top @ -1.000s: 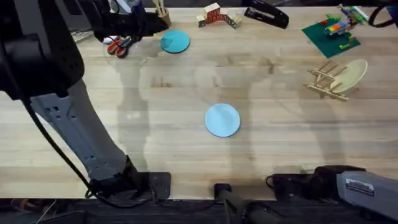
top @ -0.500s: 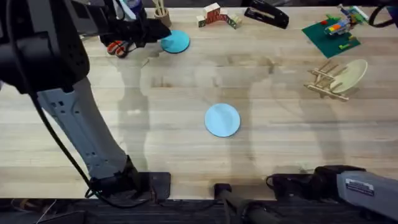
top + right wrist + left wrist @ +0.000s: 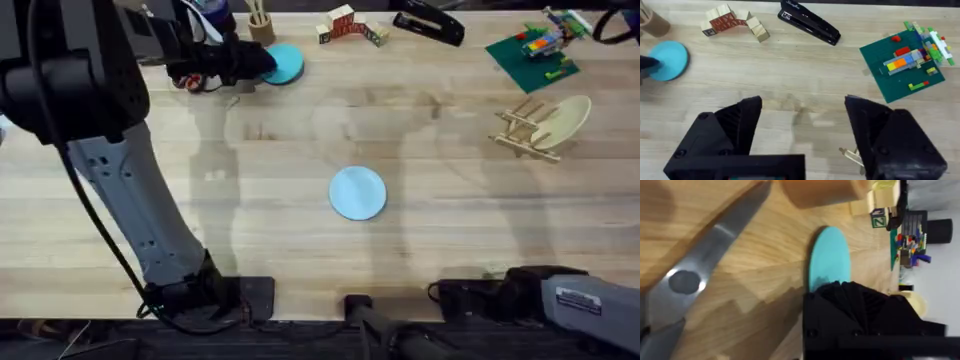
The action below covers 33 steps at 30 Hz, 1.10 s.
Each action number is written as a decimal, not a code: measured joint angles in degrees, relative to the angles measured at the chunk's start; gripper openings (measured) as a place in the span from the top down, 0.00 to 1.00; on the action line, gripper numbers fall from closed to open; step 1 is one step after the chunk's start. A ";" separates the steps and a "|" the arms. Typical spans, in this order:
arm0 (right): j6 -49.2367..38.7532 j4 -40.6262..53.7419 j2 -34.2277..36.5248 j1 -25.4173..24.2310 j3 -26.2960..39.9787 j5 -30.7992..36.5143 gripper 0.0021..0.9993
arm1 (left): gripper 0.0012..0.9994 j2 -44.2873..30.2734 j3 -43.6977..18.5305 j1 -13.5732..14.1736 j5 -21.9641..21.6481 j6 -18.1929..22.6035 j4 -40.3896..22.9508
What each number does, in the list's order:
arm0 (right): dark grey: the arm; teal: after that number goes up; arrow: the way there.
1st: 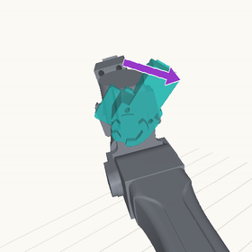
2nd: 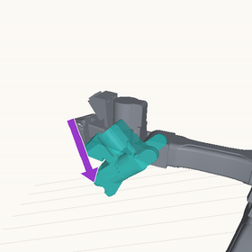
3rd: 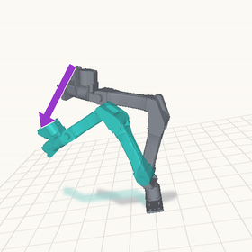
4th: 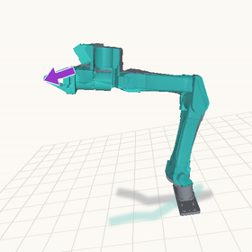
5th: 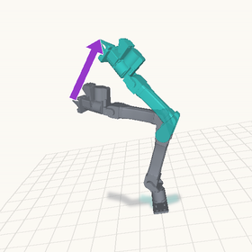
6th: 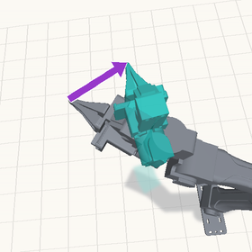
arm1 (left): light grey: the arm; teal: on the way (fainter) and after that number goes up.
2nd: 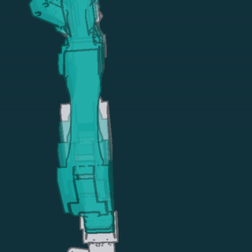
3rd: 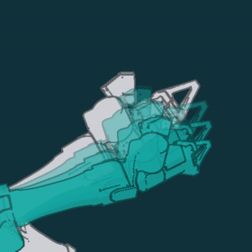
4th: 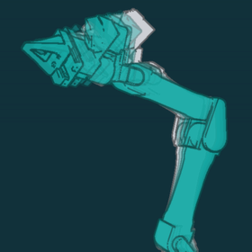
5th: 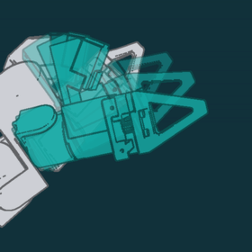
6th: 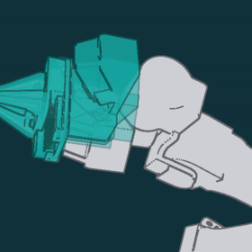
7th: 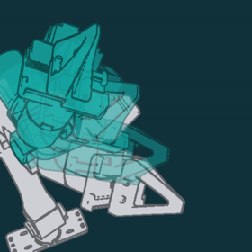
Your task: Pick up the plates from the table one by one and place each into a slot on the dish rack.
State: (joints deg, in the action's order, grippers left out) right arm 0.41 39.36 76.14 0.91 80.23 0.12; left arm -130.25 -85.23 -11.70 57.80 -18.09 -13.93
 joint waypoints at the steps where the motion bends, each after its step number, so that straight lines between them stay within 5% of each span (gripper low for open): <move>1: 0.01 -0.02 0.00 0.00 0.00 0.00 0.00 | 0.96 -0.16 0.00 0.00 0.05 -0.10 -0.02; 25: 0.01 0.02 0.00 0.00 0.00 0.00 0.00 | 0.96 -0.20 -1.18 0.33 -2.56 -2.49 -1.96; 33: 0.02 0.00 0.00 0.00 0.00 0.00 0.00 | 0.96 -1.94 -1.62 0.09 0.77 -2.43 0.91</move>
State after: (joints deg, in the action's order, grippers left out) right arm 0.43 39.35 76.14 0.91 80.23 0.12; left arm -132.20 -86.85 -11.62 58.57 -20.51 -13.02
